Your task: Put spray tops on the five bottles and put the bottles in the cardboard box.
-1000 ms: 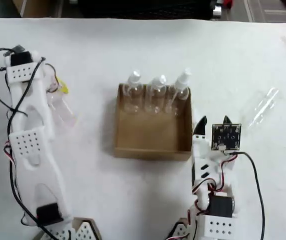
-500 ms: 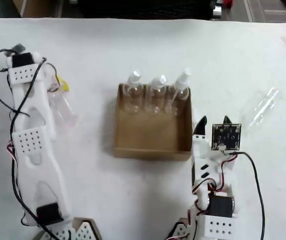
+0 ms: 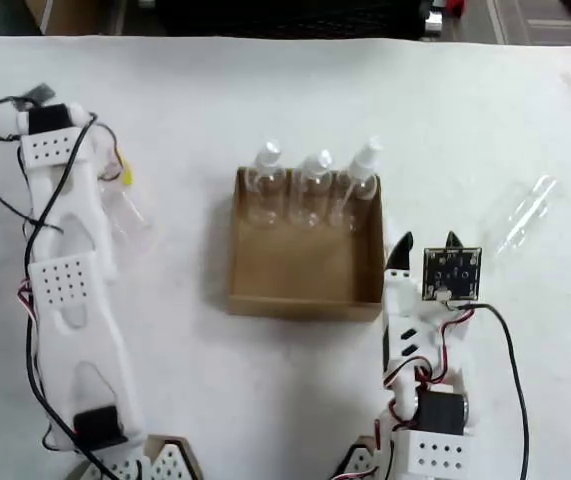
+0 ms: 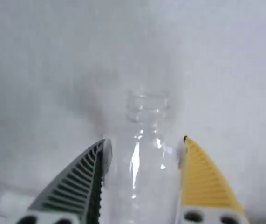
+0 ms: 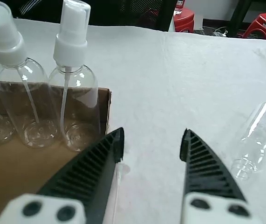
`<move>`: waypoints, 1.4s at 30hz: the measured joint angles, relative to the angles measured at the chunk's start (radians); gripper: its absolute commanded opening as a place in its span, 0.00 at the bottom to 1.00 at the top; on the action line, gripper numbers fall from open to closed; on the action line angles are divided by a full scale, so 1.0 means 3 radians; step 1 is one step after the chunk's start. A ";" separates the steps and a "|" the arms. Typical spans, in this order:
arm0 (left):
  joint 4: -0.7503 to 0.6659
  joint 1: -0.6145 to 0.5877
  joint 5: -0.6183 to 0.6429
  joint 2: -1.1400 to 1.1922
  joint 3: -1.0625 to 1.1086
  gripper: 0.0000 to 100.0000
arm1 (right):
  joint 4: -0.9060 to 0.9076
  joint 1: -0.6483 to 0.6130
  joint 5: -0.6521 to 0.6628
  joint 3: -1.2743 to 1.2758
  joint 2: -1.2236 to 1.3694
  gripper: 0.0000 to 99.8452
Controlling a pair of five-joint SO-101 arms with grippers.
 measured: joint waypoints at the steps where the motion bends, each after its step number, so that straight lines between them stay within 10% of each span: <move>1: 0.0051 0.0026 0.0000 -0.0010 -0.0128 0.02 | 0.0000 0.0000 0.0000 0.0000 0.0000 0.18; 11: 0.0113 0.0537 -0.0568 -0.1279 -0.0240 0.02 | 0.0000 0.0000 0.0000 0.0000 0.0000 0.18; 29: -0.0921 0.1146 -0.1381 -0.5529 0.3345 0.02 | 0.0000 0.0000 0.0000 0.0000 0.0000 0.18; 42: -0.3621 0.1478 -0.1519 -0.9022 0.7437 0.02 | 0.0000 0.0000 0.0000 0.0000 0.0000 0.18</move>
